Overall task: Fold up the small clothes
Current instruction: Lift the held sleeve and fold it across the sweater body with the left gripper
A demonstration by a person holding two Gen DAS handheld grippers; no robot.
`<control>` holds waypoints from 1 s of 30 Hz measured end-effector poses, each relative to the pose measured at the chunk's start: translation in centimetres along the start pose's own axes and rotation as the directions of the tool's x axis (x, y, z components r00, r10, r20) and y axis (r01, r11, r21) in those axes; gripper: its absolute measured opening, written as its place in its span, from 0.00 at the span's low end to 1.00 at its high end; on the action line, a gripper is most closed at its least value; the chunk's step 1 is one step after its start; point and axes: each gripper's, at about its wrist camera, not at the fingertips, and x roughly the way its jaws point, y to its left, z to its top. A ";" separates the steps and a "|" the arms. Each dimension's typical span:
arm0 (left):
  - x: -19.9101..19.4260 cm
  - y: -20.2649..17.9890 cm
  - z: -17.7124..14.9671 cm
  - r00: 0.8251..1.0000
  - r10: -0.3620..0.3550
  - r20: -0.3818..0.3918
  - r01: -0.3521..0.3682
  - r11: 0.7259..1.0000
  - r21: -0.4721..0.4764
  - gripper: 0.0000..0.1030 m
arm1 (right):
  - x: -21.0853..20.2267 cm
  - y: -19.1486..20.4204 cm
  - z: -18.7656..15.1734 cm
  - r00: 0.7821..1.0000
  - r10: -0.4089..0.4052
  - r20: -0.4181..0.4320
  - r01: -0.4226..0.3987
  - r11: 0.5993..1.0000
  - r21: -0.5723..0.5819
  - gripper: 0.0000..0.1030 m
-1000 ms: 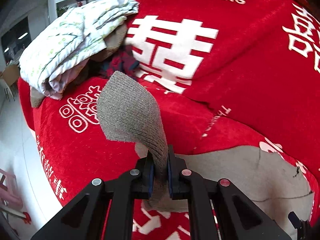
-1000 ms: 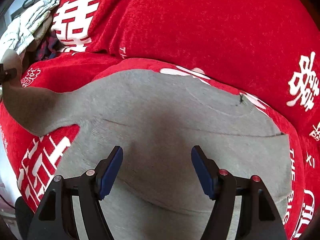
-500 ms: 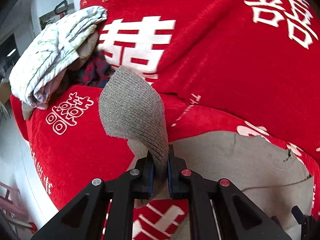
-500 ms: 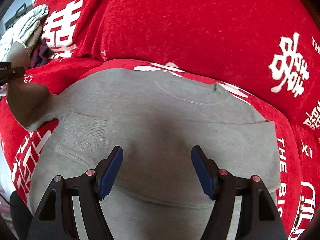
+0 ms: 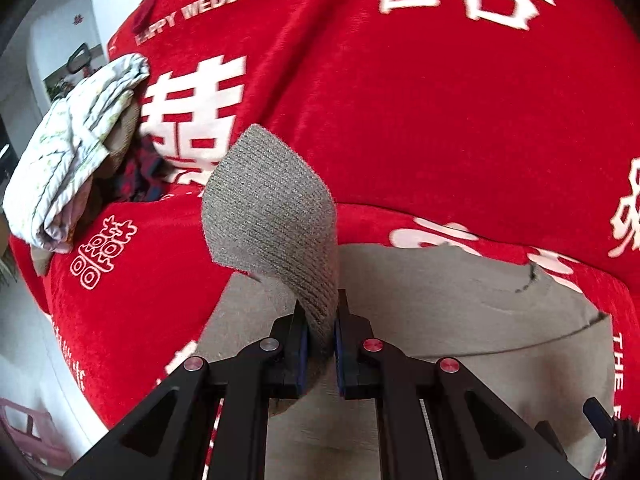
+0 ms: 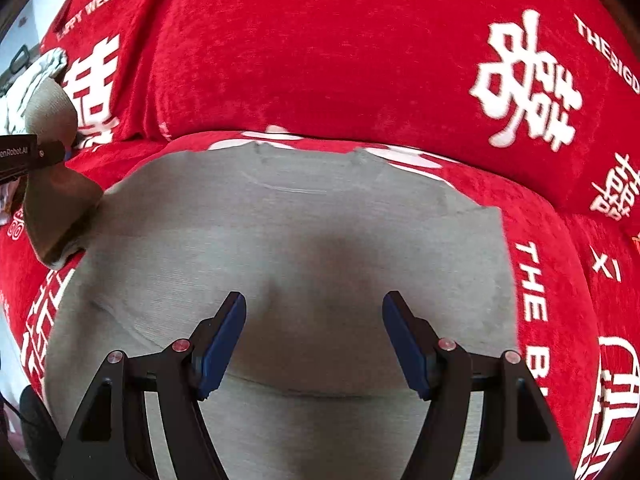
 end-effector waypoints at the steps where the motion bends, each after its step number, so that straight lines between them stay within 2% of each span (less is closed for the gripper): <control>1: -0.1 -0.7 -0.1 1.000 -0.002 -0.001 0.002 1.000 0.006 0.11 | -0.1 -0.6 -0.1 1.000 -0.002 0.000 0.002 1.000 0.009 0.71; 7: -0.7 -4.4 -0.3 1.000 -0.018 -0.001 0.018 0.999 0.040 0.11 | -0.8 -4.2 -0.5 1.000 -0.017 0.010 0.017 0.998 0.057 0.71; 20: -3.0 -11.7 -2.0 0.999 -0.047 0.018 0.044 0.988 0.151 0.11 | -1.8 -8.9 -2.2 0.999 -0.035 0.034 0.031 0.994 0.109 0.71; 30: -3.2 -18.1 -4.9 0.998 -0.068 -0.007 0.067 0.963 0.262 0.11 | -1.5 -12.5 -4.1 0.999 -0.036 0.038 0.029 0.985 0.170 0.71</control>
